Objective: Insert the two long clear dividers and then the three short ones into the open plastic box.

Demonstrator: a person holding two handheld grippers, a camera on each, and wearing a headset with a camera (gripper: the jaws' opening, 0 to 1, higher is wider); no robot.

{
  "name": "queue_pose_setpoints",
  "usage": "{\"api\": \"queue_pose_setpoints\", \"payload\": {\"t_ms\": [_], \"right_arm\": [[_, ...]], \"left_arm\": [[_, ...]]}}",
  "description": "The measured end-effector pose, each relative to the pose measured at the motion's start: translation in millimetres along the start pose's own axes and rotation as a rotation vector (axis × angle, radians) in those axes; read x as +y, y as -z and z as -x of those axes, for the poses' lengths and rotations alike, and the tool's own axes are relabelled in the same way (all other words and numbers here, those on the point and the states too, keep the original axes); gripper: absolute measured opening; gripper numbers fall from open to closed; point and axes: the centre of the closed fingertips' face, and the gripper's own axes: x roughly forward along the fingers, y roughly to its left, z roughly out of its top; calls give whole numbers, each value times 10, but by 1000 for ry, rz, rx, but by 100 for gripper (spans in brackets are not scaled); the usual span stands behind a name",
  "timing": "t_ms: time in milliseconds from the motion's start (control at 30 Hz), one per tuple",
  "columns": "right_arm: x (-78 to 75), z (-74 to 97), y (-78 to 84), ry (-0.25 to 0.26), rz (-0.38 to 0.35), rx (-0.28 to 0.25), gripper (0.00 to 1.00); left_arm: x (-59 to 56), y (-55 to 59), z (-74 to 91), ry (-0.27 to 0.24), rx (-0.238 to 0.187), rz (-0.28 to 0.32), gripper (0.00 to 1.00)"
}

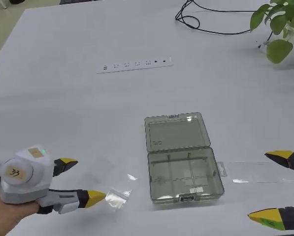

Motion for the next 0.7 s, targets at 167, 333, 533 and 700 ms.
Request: {"api": "queue_pose_setpoints", "payload": {"t_ms": [167,333,533,700], "right_arm": [[-4,-8,-1,1,-2,-2,87],[-14,-2,5,6,-5,-2,87],[-16,1,10,9,-8,-3,86],[-11,-4,24,8,-12,-2,86]], "left_arm": [[76,103,-73,-27,75,30,61],[106,201,-152,-38,133,50,54],[112,330,-230,-40,189,84,51],[148,398,-270,-57,225,91,48]]}}
